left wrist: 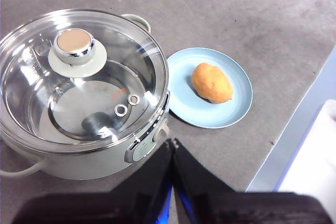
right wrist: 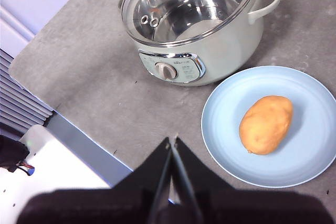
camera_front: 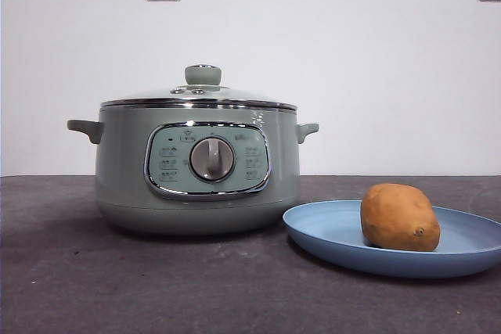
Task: Take the potato out from the steamer,put the potato on the plate,close the lid
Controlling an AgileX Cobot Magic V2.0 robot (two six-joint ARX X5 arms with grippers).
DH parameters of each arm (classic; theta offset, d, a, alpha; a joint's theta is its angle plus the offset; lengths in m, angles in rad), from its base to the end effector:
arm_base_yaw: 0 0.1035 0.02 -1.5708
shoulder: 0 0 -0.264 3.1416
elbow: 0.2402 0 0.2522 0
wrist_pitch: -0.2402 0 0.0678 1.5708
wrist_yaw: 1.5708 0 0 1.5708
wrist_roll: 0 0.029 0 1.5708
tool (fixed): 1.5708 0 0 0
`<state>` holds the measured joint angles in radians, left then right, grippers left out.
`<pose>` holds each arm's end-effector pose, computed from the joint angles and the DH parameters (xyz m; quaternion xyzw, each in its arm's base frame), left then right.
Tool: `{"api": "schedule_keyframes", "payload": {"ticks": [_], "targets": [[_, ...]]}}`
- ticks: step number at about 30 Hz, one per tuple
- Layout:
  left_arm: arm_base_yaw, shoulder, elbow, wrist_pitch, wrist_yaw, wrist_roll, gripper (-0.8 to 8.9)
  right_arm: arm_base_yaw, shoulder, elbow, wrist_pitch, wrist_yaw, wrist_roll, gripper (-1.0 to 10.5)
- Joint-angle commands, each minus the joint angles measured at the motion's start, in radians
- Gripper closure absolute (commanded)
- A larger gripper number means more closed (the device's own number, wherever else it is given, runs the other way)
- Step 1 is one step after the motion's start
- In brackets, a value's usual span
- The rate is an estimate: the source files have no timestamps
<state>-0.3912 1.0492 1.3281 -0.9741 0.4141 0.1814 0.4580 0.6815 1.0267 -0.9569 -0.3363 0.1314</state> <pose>0.1618 -0.0794 0.3971 0.0745 0.3058 -0.3978 0.8618 0.0882 0.0542 0.3545 0.0395 0.3241 0.3483 0.8787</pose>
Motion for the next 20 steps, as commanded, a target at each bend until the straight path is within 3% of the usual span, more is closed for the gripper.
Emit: {"api": "schedule_keyframes", "payload": {"ticks": [1, 6, 10, 20], "targets": [[0.000, -0.001, 0.002, 0.032, -0.022, -0.028, 8.17, 0.001, -0.001, -0.002, 0.004, 0.004, -0.006, 9.5], [0.060, -0.057, -0.002, 0.151, -0.194, -0.038, 8.17, 0.001, -0.001, -0.002, 0.004, 0.004, -0.006, 9.5], [0.156, -0.169, -0.075, 0.301, -0.224, -0.027, 8.17, 0.001, -0.001, -0.002, 0.004, 0.004, -0.006, 9.5], [0.354, -0.537, -0.611, 0.819, -0.281, -0.003, 8.17, 0.001, -0.001, -0.002, 0.004, 0.004, -0.006, 9.5]]}}
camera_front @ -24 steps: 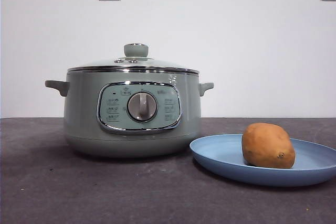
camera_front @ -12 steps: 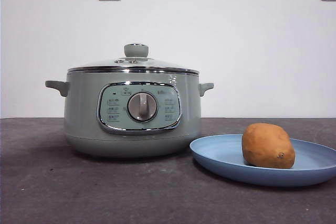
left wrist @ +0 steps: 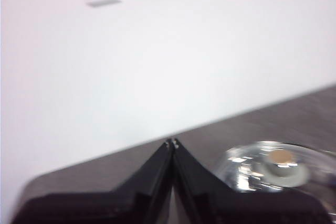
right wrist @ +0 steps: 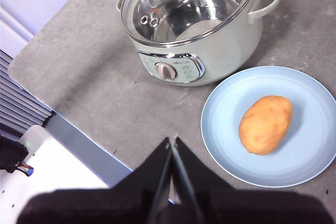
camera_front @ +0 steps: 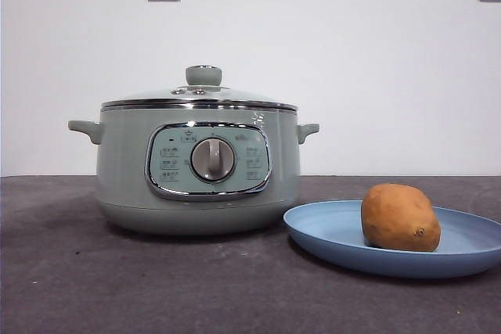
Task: Take the potato out from the steamer,put the potato on the plate,close the lid
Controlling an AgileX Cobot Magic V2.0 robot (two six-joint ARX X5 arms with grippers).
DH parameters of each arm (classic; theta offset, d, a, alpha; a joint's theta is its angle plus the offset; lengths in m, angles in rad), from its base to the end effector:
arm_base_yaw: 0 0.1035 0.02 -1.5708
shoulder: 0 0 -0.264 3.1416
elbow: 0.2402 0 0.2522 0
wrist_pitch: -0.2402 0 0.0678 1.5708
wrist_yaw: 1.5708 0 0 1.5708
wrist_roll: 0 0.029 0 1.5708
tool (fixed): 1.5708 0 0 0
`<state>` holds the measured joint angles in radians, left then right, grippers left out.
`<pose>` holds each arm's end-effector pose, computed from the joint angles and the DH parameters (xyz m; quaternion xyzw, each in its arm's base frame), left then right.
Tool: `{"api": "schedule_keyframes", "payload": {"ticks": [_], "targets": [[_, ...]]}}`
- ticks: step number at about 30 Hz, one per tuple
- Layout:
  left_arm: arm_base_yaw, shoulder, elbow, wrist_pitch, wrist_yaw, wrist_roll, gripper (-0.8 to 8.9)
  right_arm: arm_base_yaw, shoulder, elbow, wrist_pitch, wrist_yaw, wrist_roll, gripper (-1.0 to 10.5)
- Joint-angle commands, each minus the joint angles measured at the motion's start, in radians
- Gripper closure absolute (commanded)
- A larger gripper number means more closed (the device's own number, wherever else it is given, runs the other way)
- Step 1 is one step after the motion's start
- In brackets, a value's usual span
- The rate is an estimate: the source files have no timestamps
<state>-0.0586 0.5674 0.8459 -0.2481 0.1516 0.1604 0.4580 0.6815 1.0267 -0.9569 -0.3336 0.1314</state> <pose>0.1124 -0.0110 0.3733 0.0804 -0.0235 -0.1033 0.9911 0.0883 0.0541 0.3545 0.0391 0.3240 0.3471 0.8792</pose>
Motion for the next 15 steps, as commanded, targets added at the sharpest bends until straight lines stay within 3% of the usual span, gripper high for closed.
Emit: {"api": "schedule_keyframes", "payload": {"ticks": [1, 7, 15], "targets": [[0.029, -0.087, -0.182, 0.132, -0.021, 0.018, 8.17, 0.001, -0.001, -0.002, 0.004, 0.002, -0.006, 9.5], [0.056, -0.270, -0.485, 0.277, -0.021, 0.015, 8.17, 0.001, -0.001, -0.002, 0.004, 0.001, -0.006, 9.5], [0.061, -0.417, -0.705, 0.300, -0.029, -0.008, 8.17, 0.001, -0.001, -0.002, 0.004, 0.001, -0.006, 9.5]]}}
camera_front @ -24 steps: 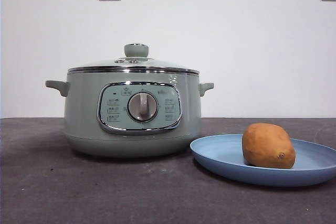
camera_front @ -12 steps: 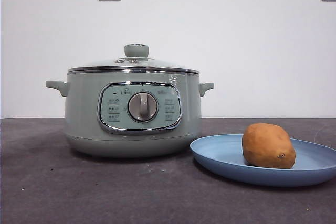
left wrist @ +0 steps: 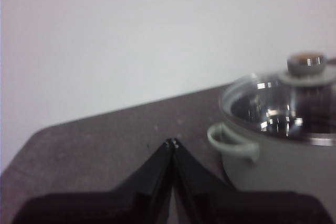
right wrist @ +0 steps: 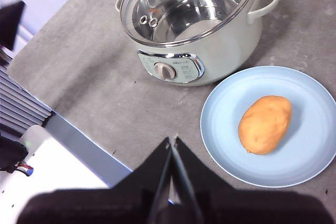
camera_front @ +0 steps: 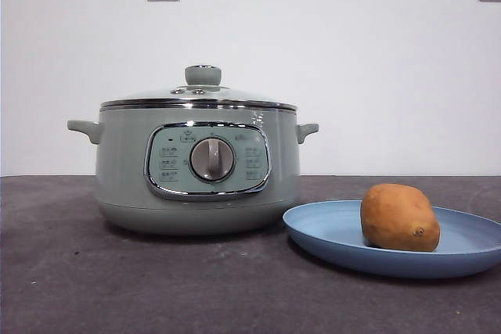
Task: Take the potato out from the steamer,put the potato on the plate,close the lid
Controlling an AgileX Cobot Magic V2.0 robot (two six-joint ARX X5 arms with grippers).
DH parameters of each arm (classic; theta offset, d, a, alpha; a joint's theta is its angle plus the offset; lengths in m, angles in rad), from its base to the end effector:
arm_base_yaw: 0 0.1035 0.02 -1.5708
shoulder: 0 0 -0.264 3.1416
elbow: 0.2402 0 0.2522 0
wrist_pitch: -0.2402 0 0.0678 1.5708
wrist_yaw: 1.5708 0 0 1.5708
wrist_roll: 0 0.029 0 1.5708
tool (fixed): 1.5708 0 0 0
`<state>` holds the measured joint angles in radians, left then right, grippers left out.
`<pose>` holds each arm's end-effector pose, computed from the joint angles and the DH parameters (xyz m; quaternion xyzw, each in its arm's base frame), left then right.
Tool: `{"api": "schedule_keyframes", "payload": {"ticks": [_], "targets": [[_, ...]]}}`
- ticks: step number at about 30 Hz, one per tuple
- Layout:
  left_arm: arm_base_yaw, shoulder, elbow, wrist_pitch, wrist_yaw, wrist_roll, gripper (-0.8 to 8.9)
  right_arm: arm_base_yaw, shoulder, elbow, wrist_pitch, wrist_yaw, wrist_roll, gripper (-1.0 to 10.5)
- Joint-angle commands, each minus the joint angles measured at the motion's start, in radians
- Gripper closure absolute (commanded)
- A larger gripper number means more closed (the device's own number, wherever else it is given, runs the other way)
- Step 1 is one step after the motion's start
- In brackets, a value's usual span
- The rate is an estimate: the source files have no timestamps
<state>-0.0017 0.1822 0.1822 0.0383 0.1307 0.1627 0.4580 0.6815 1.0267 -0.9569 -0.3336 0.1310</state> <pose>0.1018 -0.0040 0.2150 0.0823 -0.0244 -0.0644 0.9942 0.0883 0.0541 0.3545 0.0389 0.3239 0.3472 0.8792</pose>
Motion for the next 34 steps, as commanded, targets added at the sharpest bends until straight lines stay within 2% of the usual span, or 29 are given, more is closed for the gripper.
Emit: {"api": "schedule_keyframes", "payload": {"ticks": [1, 8, 19, 34], "targets": [[0.004, -0.050, -0.064, 0.014, -0.008, -0.014, 8.17, 0.001, -0.001, -0.002, 0.004, 0.001, -0.005, 9.5], [0.004, -0.149, -0.177, 0.012, -0.034, -0.037, 8.17, 0.001, -0.001, -0.002, 0.004, 0.001, -0.005, 9.5], [0.004, -0.180, -0.180, -0.211, -0.034, -0.035, 8.17, 0.001, -0.001, -0.002, 0.004, 0.001, -0.005, 9.5], [0.003, -0.179, -0.180, -0.212, -0.026, -0.037, 8.17, 0.001, -0.001, -0.002, 0.004, 0.001, -0.005, 9.5]]}}
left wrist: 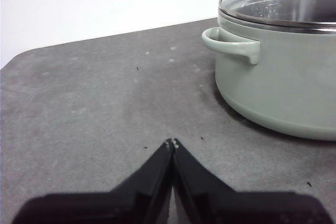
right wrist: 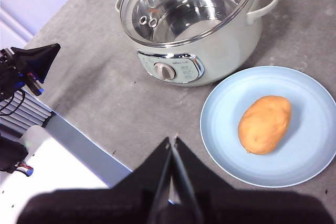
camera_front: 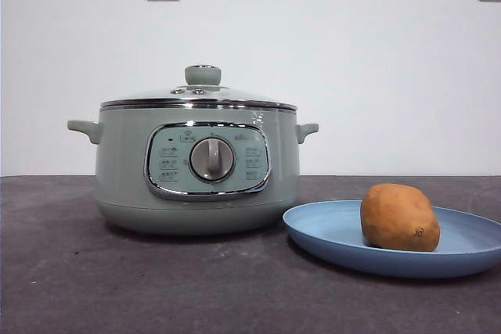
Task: Take the potato out from the steamer,put the potato on the plate,close the lid
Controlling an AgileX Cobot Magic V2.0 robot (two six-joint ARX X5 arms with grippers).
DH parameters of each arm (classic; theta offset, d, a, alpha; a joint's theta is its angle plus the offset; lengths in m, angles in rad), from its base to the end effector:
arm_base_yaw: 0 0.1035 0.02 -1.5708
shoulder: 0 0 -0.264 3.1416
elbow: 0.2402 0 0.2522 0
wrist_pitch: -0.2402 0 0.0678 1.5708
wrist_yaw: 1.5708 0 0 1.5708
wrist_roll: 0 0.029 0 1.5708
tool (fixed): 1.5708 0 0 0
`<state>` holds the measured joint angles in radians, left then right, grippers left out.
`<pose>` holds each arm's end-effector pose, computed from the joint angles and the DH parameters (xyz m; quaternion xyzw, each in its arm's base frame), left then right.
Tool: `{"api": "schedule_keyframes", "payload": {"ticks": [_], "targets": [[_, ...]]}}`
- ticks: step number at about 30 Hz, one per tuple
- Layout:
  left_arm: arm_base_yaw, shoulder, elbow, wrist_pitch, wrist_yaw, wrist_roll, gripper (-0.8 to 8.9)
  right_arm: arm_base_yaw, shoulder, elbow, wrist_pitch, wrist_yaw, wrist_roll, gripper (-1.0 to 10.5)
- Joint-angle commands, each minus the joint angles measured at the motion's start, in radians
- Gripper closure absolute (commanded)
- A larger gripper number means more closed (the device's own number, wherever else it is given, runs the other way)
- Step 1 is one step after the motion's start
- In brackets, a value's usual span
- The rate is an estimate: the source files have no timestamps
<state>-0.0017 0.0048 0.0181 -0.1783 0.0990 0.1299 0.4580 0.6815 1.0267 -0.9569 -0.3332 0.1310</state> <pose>0.0955 -0.0030 0.1521 0.0606 0.0789 -0.0554 0.9935 0.0883 0.0541 0.3545 0.0389 0.3239 0.3470 0.8793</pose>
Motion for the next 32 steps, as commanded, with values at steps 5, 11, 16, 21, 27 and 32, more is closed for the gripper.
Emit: {"api": "schedule_keyframes", "payload": {"ticks": [5, 11, 16, 21, 27, 32], "targets": [[0.003, -0.002, -0.016, 0.004, 0.005, -0.004, 8.17, 0.001, -0.001, -0.002, 0.004, 0.001, -0.005, 9.5], [0.003, -0.002, -0.016, 0.004, 0.005, -0.004, 8.17, -0.001, -0.003, -0.002, 0.026, 0.067, -0.073, 9.5], [0.003, -0.002, -0.016, 0.004, 0.005, -0.004, 8.17, -0.088, -0.052, -0.002, 0.028, 0.194, -0.107, 9.5], [0.003, -0.002, -0.016, 0.004, 0.006, -0.004, 8.17, -0.232, -0.137, -0.007, 0.083, 0.195, -0.113, 9.5], [0.003, -0.002, -0.016, 0.004, 0.005, -0.004, 8.17, -0.342, -0.283, -0.163, 0.369, 0.176, -0.129, 9.5], [0.003, -0.002, -0.016, 0.004, 0.005, -0.004, 8.17, -0.395, -0.425, -0.425, 0.624, 0.180, -0.067, 9.5]]}}
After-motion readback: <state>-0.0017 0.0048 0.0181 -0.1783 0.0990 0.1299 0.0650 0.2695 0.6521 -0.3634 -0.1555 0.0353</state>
